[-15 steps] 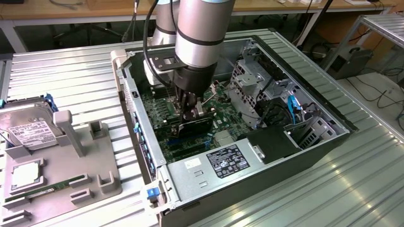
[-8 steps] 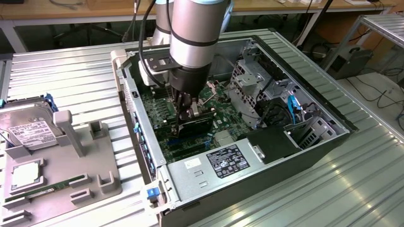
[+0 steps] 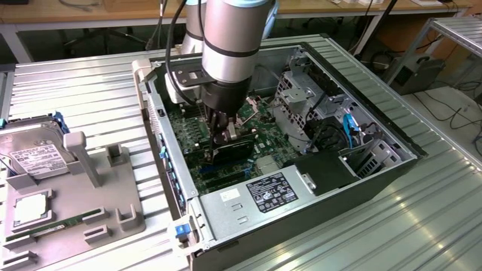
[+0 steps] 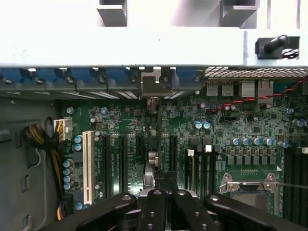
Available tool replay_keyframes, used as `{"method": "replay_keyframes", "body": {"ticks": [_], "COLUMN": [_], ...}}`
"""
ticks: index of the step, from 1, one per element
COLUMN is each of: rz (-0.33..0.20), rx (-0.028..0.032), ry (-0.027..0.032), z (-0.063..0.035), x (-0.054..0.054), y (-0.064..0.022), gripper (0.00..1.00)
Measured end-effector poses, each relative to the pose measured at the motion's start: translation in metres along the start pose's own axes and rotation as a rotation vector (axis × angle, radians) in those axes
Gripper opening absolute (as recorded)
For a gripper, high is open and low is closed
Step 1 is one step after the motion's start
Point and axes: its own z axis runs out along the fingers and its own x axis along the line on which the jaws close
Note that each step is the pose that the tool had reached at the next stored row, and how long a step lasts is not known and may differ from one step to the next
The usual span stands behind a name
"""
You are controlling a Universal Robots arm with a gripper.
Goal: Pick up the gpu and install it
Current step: 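Press down on the gpu until it lock into place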
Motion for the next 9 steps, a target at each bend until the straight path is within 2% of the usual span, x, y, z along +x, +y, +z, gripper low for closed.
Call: {"method": "replay_keyframes", "body": {"ticks": [9], "rz": [0.000], "rx": [0.0000], "ry": [0.0009], "z": [0.0012], "x": [0.0011], "y": [0.0002], "gripper": [0.11]}}
